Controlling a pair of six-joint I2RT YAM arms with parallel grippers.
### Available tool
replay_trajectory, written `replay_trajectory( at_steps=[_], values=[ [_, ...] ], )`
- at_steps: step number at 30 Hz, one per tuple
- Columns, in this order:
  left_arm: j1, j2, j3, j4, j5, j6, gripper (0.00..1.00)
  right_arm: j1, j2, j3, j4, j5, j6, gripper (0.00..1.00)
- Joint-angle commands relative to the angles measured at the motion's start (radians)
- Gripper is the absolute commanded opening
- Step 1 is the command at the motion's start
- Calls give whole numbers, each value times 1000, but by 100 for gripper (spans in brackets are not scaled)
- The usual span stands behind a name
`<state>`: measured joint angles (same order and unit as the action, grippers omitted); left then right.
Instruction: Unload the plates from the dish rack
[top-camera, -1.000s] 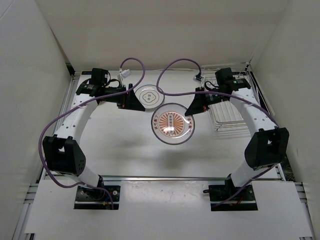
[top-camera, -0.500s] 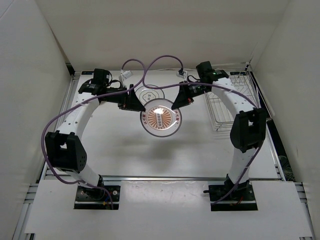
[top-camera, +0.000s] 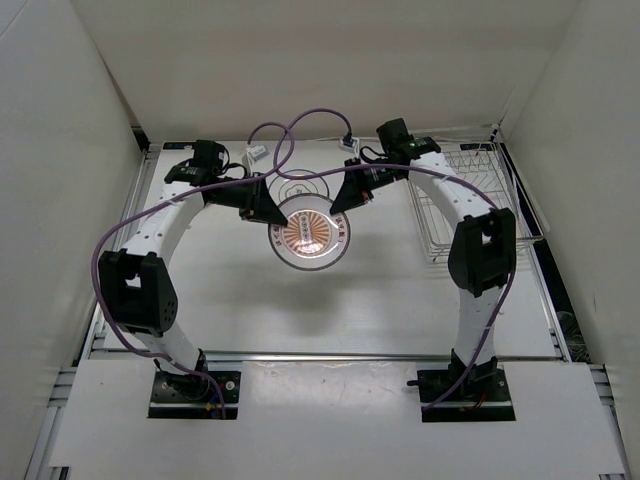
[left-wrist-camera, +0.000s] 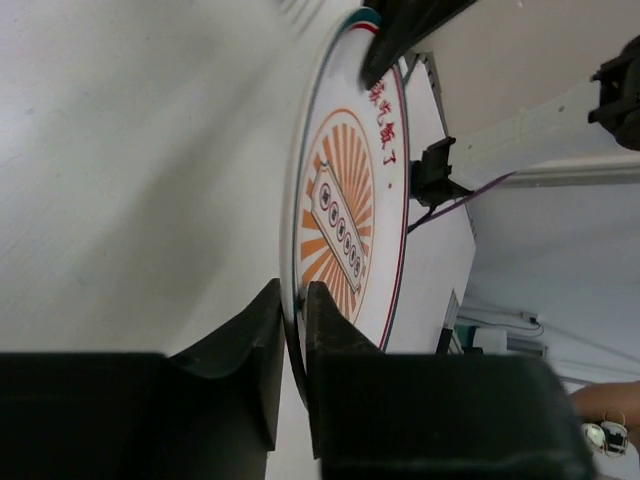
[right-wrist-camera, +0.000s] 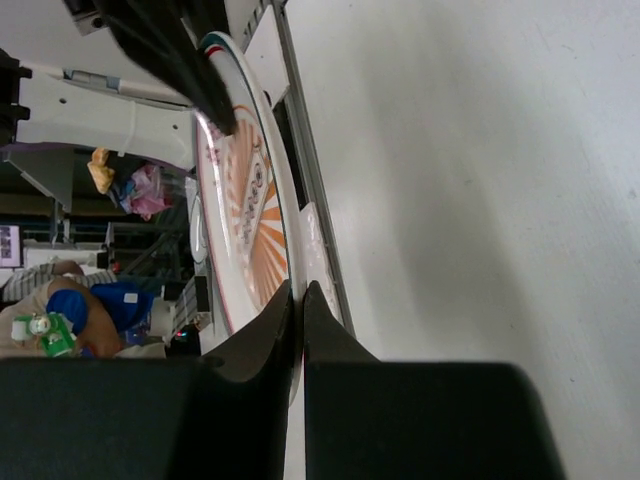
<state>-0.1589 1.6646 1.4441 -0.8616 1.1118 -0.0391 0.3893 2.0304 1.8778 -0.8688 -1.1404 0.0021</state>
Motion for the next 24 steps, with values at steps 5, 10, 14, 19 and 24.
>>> replay_trajectory(
  at_steps=[5, 10, 14, 19, 24],
  values=[
    [5, -23, 9, 38, -32, -10, 11, 8, -24, 40, -1, 20, 6, 10],
    [5, 15, 39, 94, -242, -149, 11, 8, -137, -5, -21, 459, -65, 67],
    [15, 119, 77, 117, -268, -243, 11, -3, -248, -74, -58, 596, -142, 71],
    [36, 315, 168, 138, -25, -335, 11, -3, -431, -172, -94, 660, -226, 77],
    [65, 538, 392, 138, 154, -357, 11, -88, -628, -311, -133, 740, -281, 84]
  ],
)
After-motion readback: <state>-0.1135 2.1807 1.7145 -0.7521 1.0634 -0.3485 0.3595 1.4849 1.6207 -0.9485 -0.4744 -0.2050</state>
